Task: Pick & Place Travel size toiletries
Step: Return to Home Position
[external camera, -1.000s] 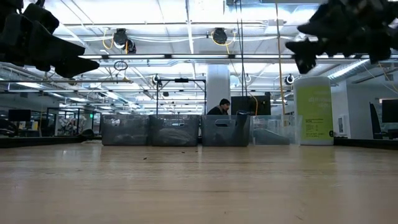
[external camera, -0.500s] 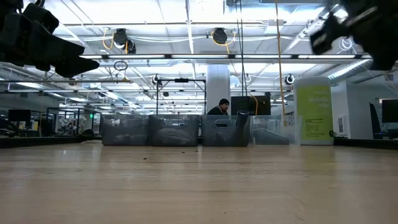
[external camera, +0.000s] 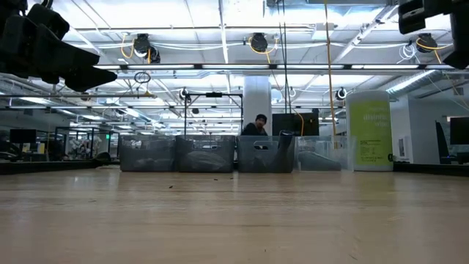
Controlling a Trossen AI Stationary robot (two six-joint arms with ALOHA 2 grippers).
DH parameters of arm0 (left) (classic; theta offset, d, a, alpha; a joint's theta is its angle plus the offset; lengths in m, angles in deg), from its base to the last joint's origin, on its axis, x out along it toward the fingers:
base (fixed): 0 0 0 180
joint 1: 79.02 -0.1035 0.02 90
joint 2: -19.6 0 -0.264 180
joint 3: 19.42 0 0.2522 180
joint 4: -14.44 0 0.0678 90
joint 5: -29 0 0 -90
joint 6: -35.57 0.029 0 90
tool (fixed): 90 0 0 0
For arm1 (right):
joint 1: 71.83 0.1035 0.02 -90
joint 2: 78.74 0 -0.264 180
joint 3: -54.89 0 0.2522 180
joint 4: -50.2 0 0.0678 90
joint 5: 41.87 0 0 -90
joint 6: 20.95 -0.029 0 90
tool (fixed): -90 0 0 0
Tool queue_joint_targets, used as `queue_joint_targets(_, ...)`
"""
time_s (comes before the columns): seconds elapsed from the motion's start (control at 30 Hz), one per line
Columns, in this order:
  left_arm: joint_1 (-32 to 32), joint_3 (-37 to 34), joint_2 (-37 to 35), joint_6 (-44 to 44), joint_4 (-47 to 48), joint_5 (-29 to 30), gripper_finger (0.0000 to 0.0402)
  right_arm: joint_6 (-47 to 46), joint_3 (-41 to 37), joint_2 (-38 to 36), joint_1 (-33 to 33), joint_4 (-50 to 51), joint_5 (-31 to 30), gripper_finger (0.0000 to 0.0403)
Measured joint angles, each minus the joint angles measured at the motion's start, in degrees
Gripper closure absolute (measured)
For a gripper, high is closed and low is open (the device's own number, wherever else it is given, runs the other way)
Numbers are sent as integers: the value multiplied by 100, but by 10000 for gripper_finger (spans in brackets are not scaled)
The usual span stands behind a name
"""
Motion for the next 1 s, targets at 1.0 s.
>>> queue_joint_targets(1.0,0,0,0,1,-2,-2,7,2565,0,-370,-1108,4605,-7800,211)
